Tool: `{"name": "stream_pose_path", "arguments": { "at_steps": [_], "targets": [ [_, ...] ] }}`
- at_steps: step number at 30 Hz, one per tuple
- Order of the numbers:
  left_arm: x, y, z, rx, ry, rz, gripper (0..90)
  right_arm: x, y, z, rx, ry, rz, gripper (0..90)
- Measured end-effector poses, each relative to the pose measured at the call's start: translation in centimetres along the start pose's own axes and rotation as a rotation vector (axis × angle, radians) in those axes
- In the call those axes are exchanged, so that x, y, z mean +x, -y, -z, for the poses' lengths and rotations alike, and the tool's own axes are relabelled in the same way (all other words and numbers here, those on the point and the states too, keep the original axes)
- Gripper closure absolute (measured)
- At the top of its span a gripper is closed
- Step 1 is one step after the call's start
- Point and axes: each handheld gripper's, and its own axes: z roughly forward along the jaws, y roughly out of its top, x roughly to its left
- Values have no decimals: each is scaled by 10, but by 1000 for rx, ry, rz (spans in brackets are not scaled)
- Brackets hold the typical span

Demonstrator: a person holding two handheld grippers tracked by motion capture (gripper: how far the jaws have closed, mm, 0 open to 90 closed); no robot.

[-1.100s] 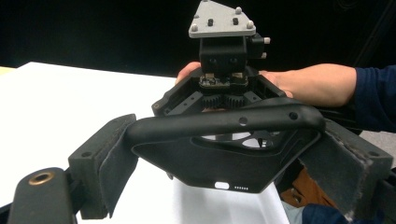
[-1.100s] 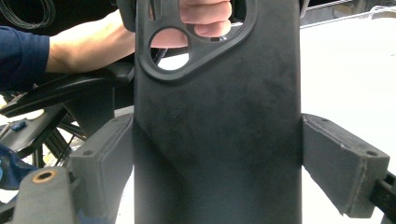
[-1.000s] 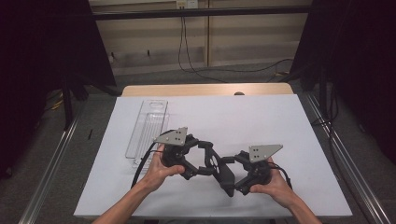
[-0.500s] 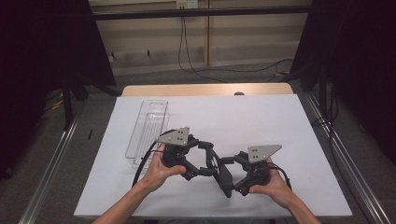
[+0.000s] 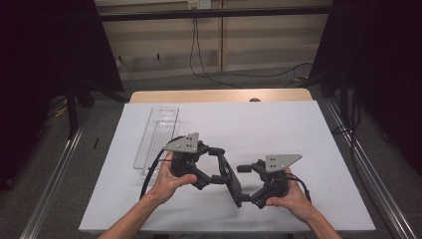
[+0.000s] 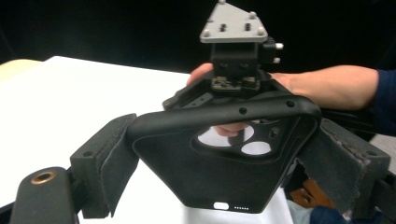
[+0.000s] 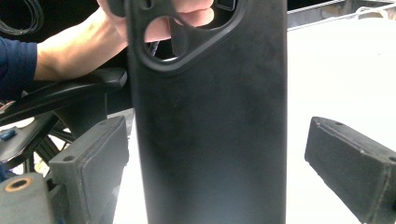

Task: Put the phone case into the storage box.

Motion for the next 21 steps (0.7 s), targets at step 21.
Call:
{"name": "stream_pose_path", "arguments": {
  "at_steps": [21],
  "targets": [
    [10, -1, 20, -12, -132, 78, 145, -5, 0, 13, -62, 199, -41, 12]
  ]
}}
